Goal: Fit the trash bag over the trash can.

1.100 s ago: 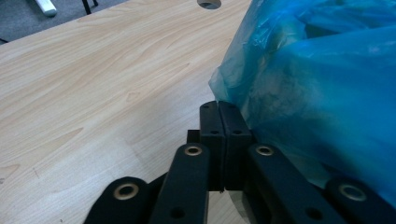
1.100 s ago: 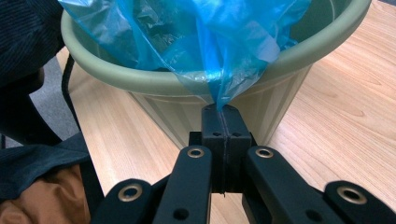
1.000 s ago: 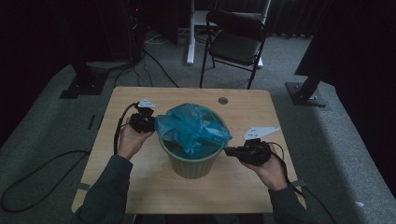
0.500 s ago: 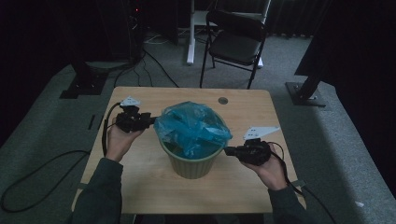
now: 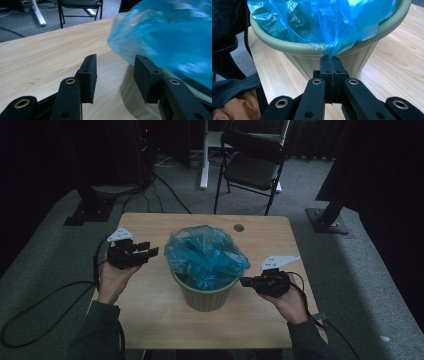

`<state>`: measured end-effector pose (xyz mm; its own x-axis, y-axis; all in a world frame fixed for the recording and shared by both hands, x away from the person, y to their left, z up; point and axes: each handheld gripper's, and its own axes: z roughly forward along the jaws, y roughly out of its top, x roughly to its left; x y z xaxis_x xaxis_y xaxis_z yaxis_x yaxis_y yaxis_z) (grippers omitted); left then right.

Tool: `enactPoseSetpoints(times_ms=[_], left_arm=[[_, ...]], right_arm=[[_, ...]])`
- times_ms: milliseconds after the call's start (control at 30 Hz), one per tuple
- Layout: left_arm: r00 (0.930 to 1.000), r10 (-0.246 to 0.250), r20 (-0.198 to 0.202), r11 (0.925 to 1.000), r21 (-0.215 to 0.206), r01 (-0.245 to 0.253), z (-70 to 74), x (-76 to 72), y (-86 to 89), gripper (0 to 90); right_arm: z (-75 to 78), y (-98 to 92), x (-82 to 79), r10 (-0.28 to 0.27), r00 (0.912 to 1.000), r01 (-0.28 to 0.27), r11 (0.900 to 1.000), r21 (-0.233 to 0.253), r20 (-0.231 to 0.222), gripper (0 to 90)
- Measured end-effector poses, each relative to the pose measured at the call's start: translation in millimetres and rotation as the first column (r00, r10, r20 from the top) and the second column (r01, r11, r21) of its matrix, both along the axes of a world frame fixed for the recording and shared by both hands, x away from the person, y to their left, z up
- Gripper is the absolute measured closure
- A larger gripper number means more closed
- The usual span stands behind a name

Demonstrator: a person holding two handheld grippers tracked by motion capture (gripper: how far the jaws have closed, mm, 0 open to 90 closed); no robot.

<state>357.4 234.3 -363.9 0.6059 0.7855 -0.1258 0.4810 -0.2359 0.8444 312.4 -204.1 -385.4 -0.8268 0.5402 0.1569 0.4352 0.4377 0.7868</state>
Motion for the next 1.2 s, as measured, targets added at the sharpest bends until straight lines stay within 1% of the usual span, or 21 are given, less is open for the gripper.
enactPoseSetpoints(times_ms=[33, 67, 133, 167, 267, 300, 333, 367, 433, 467, 600, 667, 700, 733, 767, 800, 933, 967, 1067, 1167, 1200], left_arm=[[0.9999, -0.012, 0.008, 0.9999, 0.000, 0.012, 1.6, -3.3, -1.6, 54.1], [0.9999, -0.012, 0.008, 0.9999, 0.000, 0.012, 1.6, -3.3, -1.6, 53.5], [0.9986, -0.045, 0.030, 0.9990, 0.010, 0.044, 6.7, -11.2, -7.1, 53.0], [0.9986, -0.045, 0.030, 0.9990, 0.010, 0.044, 6.7, -11.2, -7.1, 52.4], [0.9954, -0.082, 0.050, 0.9966, 0.013, 0.081, 11.7, -16.2, -13.4, 51.1], [0.9954, -0.082, 0.050, 0.9966, 0.013, 0.081, 11.7, -16.2, -13.4, 50.5], [0.9914, -0.112, 0.068, 0.9937, 0.001, 0.112, 12.9, -18.9, -15.7, 49.0], [0.9914, -0.112, 0.068, 0.9937, 0.001, 0.112, 12.9, -18.9, -15.7, 47.0], [0.9824, -0.154, 0.106, 0.9874, -0.021, 0.157, 13.9, -23.0, -16.7, 45.0], [0.9804, -0.164, 0.109, 0.9854, -0.027, 0.168, 14.3, -23.4, -16.5, 42.8], [0.9731, -0.195, 0.123, 0.9782, -0.048, 0.202, 16.1, -25.4, -18.0, 40.9], [0.9689, -0.211, 0.129, 0.9748, -0.045, 0.219, 16.4, -26.3, -22.6, 39.8], [0.9676, -0.216, 0.130, 0.9743, -0.035, 0.222, 16.3, -26.3, -26.3, 39.7], [0.9676, -0.216, 0.130, 0.9743, -0.035, 0.222, 16.3, -26.3, -26.3, 39.1], [0.9666, -0.221, 0.129, 0.9741, -0.017, 0.226, 15.4, -26.0, -32.2, 39.1], [0.9663, -0.221, 0.133, 0.9748, -0.005, 0.223, 14.7, -25.9, -35.5, 36.8], [0.9649, -0.231, 0.125, 0.9727, 0.006, 0.232, 11.7, -24.8, -44.8, 36.3], [0.9658, -0.229, 0.123, 0.9734, 0.014, 0.229, 10.7, -24.7, -46.5, 37.9], [0.9678, -0.225, 0.113, 0.9743, 0.036, 0.222, 7.9, -24.5, -49.4, 52.6], [0.9677, -0.226, 0.111, 0.9740, 0.035, 0.224, 6.6, -25.1, -49.2, 67.1], [0.9665, -0.231, 0.112, 0.9731, 0.028, 0.229, 5.9, -26.1, -48.2, 74.8]], right_arm=[[0.0, 0.0, 0.0, 0.000, 1.0000, 0.000, 1.000, 0.000, 0.000, 90.0], [0.0, 0.0, 0.0, 0.000, 1.0000, 0.000, 1.000, 0.000, 0.000, 90.0], [-0.2, 0.3, 0.1, 0.001, 1.0000, -0.001, 1.000, -0.001, -0.001, 90.0], [-0.2, 0.3, 0.1, 0.001, 1.0000, -0.001, 1.000, -0.001, -0.001, 90.0], [0.0, 0.7, -0.2, 0.003, 1.0000, -0.003, 1.000, -0.002, -0.001, 90.0], [0.0, 0.7, -0.2, 0.003, 1.0000, -0.003, 1.000, -0.002, -0.001, 90.0], [0.4, 0.6, -0.6, 0.005, 1.0000, -0.005, 1.000, -0.002, -0.002, 90.0], [0.4, 0.4, -0.7, 0.005, 1.0000, -0.005, 1.000, -0.002, -0.002, 90.0], [0.5, 0.3, -0.8, 0.004, 1.0000, -0.004, 1.000, -0.002, -0.002, 90.0], [0.4, 0.0, -0.9, 0.003, 1.0000, -0.003, 1.000, 0.001, -0.002, 90.0], [-0.7, 0.2, -0.5, 0.006, 1.0000, -0.006, 1.000, -0.001, -0.002, 90.0], [-1.2, 0.9, -0.5, 0.008, 1.0000, -0.008, 1.000, -0.001, -0.005, 90.0], [-1.2, 1.1, -0.4, 0.008, 1.0000, -0.008, 1.000, -0.001, -0.005, 90.0], [-1.2, 1.1, -0.4, 0.008, 1.0000, -0.008, 1.000, -0.001, -0.005, 90.0], [-1.2, 1.5, -0.4, 0.009, 1.0000, -0.009, 1.000, -0.001, -0.004, 90.0], [-1.1, 1.9, -0.4, 0.010, 0.9999, -0.010, 1.000, -0.002, -0.004, 90.0], [-0.9, 1.5, -0.6, 0.012, 0.9999, -0.012, 1.000, -0.003, -0.002, 90.0], [-0.9, 1.3, -0.6, 0.012, 0.9999, -0.012, 1.000, -0.001, -0.003, 90.0], [-1.4, 1.1, -0.9, 0.010, 0.9999, -0.010, 1.000, 0.003, -0.005, 90.0], [-1.8, 0.8, -1.0, 0.010, 0.9999, -0.010, 1.000, 0.004, -0.006, 90.0], [-2.1, 0.5, -1.0, 0.010, 0.9999, -0.010, 1.000, 0.004, -0.006, 90.0]])
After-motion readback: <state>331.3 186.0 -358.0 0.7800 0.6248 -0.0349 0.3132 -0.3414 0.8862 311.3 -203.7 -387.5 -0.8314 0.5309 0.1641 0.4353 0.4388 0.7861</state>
